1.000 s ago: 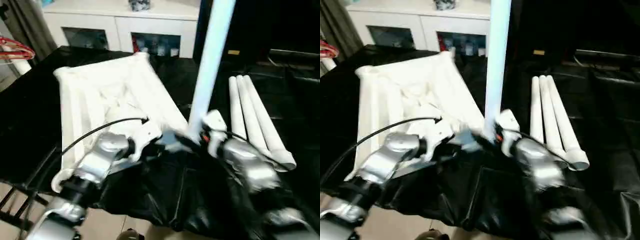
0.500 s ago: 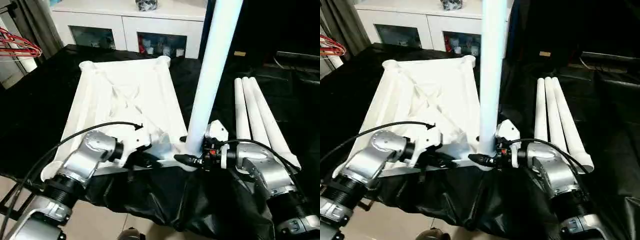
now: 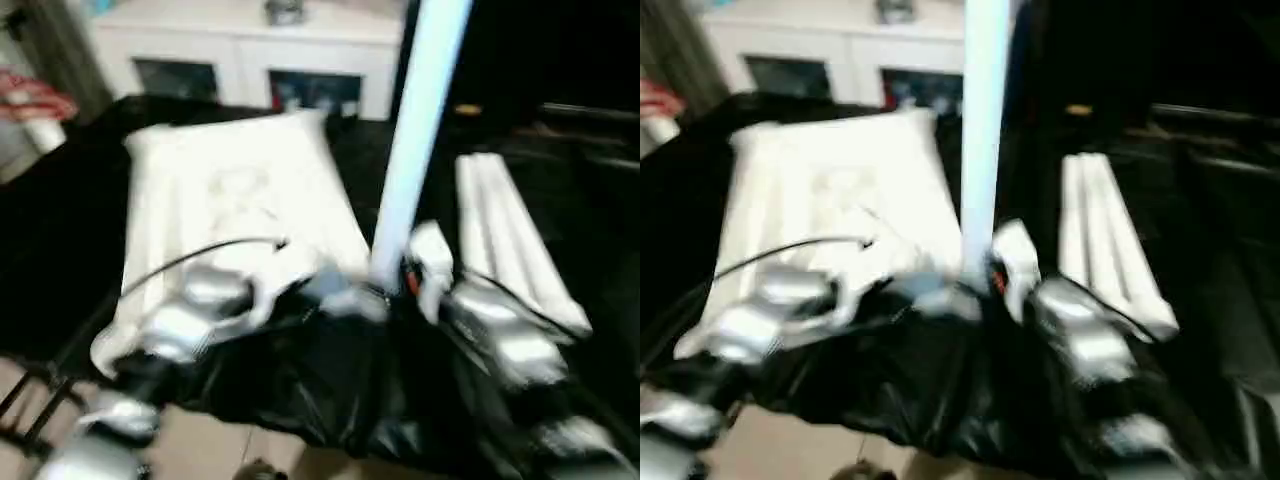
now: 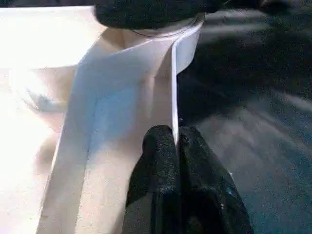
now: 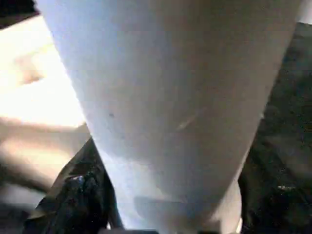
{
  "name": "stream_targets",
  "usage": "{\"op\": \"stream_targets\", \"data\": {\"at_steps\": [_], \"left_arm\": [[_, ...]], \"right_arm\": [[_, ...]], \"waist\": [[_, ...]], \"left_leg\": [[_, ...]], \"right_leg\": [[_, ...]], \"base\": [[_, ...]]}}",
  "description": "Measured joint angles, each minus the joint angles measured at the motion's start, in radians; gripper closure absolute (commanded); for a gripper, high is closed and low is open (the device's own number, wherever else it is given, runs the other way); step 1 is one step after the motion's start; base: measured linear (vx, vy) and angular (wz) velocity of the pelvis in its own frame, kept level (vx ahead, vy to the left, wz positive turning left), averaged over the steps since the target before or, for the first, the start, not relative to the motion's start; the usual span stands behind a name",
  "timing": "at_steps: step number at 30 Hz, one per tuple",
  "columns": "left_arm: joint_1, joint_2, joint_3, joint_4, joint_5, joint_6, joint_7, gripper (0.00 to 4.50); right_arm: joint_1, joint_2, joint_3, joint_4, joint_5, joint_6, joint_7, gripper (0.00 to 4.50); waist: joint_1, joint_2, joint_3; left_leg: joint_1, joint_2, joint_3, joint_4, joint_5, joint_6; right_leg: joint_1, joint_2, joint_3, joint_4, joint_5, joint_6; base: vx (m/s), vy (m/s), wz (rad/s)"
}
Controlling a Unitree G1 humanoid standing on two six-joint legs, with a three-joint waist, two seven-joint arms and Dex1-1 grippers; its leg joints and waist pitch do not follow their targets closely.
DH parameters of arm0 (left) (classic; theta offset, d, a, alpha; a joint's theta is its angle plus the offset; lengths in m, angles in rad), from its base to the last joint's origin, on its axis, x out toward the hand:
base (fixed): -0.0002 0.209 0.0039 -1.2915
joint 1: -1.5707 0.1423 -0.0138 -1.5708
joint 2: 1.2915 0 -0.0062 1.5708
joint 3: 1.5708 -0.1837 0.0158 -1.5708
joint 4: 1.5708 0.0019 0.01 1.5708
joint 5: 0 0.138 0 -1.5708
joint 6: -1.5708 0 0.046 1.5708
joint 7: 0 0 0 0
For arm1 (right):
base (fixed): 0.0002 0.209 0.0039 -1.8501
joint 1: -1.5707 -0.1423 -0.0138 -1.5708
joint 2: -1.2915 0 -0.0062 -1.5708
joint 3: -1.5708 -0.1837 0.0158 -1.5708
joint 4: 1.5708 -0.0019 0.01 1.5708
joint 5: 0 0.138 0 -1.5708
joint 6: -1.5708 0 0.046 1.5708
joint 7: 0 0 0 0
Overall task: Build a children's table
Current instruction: Rotate leg to tighten
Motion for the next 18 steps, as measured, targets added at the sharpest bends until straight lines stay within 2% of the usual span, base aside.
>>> {"op": "stream_targets", "data": {"at_steps": [5,7,8,11,14,18], "left_arm": [[-0.007,-0.057,0.001,0.002,0.021,0.034,0.106,4.5],[-0.007,-0.062,0.002,0.001,0.024,0.034,0.112,4.5],[-0.007,-0.062,0.002,0.0,0.025,0.034,0.112,4.5],[-0.005,-0.061,0.001,-0.008,0.025,0.034,0.107,4.5],[0.005,-0.046,-0.001,-0.028,0.022,0.032,0.079,4.5],[0.029,0.009,-0.007,-0.06,-0.003,0.003,-0.014,4.5]], "right_arm": [[-0.052,0.041,-0.028,0.073,-0.005,-0.014,-0.15,1.75],[-0.06,0.049,-0.039,0.095,-0.008,-0.036,-0.154,1.2],[-0.063,0.053,-0.047,0.104,-0.008,-0.044,-0.152,1.2],[-0.063,0.056,-0.052,0.119,-0.009,-0.063,-0.146,0.8],[-0.053,0.034,-0.029,0.115,-0.013,-0.081,-0.084,0.72],[0.002,-0.025,0.022,0.057,-0.015,-0.101,0.075,0.72]], "waist": [[0.003,0.004,-0.003],[0.004,0.005,-0.003],[0.004,0.005,-0.004],[0.005,0.006,-0.004],[0.005,0.006,-0.004],[0.006,0.006,-0.003]], "left_leg": [[0.0,0.0,0.0,-0.002,0.0,0.0],[0.0,0.0,0.0,-0.003,0.0,0.0],[0.0,0.0,0.0,-0.003,0.0,0.0],[-0.002,0.0,0.0,-0.003,0.0,0.0],[-0.003,0.0,0.0,-0.003,0.0,0.0],[-0.005,0.0,0.0,-0.003,0.0,0.0]], "right_leg": [[0.0,0.0,0.0,0.0,0.003,-0.003],[0.0,0.0,0.0,0.0,0.003,-0.003],[0.0,0.0,0.0,0.0,0.002,-0.002],[-0.001,0.0,0.0,-0.001,0.002,-0.002],[-0.002,0.0,-0.001,-0.002,0.002,-0.002],[-0.003,0.0,-0.001,-0.003,0.001,-0.002]], "base": [[0.0,0.0,0.0],[0.0,0.0,0.0],[0.0,0.0,0.0],[0.0,0.0,0.0],[0.0,0.0,0.0],[0.0,0.0,0.0]]}}
